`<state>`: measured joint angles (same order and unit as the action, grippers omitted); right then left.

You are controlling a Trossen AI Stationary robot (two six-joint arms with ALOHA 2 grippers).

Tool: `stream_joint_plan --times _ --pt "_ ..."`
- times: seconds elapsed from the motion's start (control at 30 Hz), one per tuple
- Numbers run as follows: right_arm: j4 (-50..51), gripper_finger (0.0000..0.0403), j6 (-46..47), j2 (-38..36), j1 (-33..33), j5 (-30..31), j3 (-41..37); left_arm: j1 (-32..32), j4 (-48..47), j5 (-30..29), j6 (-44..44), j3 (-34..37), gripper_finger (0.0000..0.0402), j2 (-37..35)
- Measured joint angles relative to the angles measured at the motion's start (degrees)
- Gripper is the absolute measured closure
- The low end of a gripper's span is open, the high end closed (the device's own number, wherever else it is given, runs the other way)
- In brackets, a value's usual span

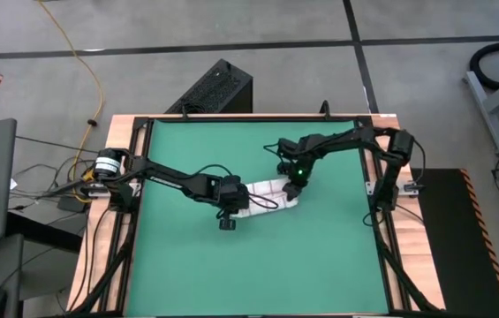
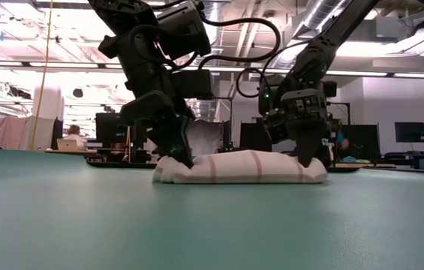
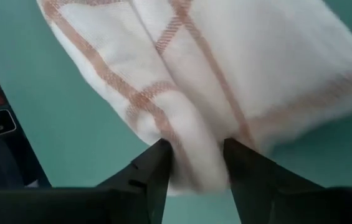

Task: Roll towel into tight, uniform cylinder
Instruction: Roll the white towel

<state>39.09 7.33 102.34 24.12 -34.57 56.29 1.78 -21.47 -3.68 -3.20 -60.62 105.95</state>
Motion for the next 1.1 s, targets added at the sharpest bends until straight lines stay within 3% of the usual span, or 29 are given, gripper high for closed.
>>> stream_joint_plan --times 0.37,0.53,0.6,0.7,0.8,0.9,1.0,1.1 --pt "9.4 0.0239 -11.7 -4.3 9.7 1.3 0.6 -0.3 0.0 0.3 2.9 0.0 0.0401 0.0" --pt "10.8 0.0239 -20.1 -13.1 13.7 -1.9 1.7 -1.4 -0.1 1.7 3.5 0.0 0.0401 -0.1" --pt "8.9 0.0239 -24.6 -18.1 13.4 -6.3 1.8 -2.1 -0.4 3.4 3.3 0.1 0.0402 -0.4" --pt "7.1 0.0239 -27.5 -26.2 10.5 -6.7 1.8 -3.0 -1.7 4.2 2.1 0.2 0.0401 -1.3" --pt "7.4 0.0239 -30.7 -33.0 5.7 0.9 1.8 -4.2 -2.8 4.8 0.2 0.3 0.0402 -2.4" --pt "8.1 0.0239 -36.5 -37.2 -1.6 13.1 1.8 -5.8 -3.1 7.2 -1.7 0.4 0.0402 -3.0" --pt "6.4 0.023 -43.3 -37.7 -9.7 23.5 1.8 -7.1 -3.4 9.7 -3.6 0.4 0.0402 -3.0" --pt "2.8 0.0212 -46.3 -35.2 -15.1 27.9 1.8 -8.3 -3.9 11.8 -6.4 0.3 0.0402 -2.7"
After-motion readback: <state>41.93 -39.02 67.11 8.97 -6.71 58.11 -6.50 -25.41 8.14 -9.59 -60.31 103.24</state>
